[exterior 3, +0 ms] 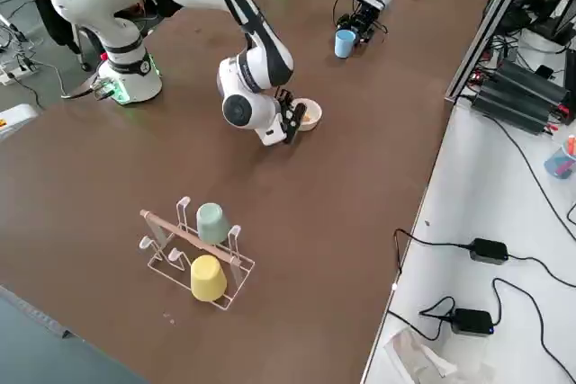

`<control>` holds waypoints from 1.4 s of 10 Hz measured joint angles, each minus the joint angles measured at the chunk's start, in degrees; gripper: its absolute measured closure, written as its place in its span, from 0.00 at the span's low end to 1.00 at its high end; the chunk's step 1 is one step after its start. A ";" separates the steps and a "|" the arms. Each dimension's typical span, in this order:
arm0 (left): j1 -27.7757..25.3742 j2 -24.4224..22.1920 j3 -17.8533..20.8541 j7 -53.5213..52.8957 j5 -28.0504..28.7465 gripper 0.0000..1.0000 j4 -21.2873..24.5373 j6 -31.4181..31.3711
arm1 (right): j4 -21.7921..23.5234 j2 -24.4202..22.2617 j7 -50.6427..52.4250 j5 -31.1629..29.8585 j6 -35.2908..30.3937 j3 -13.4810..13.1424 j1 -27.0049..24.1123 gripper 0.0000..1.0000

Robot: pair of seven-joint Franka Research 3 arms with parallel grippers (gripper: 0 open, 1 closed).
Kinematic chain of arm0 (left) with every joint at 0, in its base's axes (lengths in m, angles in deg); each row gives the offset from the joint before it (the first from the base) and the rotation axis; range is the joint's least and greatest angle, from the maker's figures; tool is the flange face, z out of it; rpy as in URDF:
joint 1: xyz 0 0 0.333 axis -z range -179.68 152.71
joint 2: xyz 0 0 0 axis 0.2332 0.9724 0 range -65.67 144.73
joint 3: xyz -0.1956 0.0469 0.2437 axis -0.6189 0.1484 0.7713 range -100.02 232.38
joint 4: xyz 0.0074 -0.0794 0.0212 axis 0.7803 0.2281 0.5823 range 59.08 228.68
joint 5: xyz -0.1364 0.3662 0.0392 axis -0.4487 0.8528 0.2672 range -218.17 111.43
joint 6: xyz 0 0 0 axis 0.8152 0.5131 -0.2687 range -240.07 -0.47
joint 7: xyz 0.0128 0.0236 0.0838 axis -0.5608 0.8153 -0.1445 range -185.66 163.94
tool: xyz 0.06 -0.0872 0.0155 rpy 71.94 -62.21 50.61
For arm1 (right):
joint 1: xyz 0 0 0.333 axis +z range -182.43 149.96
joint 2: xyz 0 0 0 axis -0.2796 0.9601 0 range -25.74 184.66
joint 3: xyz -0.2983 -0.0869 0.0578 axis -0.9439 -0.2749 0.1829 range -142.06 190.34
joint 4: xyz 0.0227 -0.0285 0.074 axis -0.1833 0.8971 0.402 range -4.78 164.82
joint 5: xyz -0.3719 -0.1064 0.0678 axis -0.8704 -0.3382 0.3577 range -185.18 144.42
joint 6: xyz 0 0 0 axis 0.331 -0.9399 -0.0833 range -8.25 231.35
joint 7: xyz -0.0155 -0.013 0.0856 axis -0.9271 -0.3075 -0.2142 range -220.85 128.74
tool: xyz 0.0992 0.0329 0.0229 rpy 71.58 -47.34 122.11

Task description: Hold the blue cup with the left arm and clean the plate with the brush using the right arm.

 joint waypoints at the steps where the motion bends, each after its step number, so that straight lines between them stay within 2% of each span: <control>1: 0.25 0.01 0.00 -0.04 -0.07 0.01 -0.01 0.00 | 0.00 0.00 0.02 0.00 0.00 0.00 -0.35 0.55; 14: 2.68 0.01 0.58 -0.11 -4.62 0.00 -0.28 -2.32 | -0.31 0.07 0.22 0.00 3.07 0.14 -1.54 0.53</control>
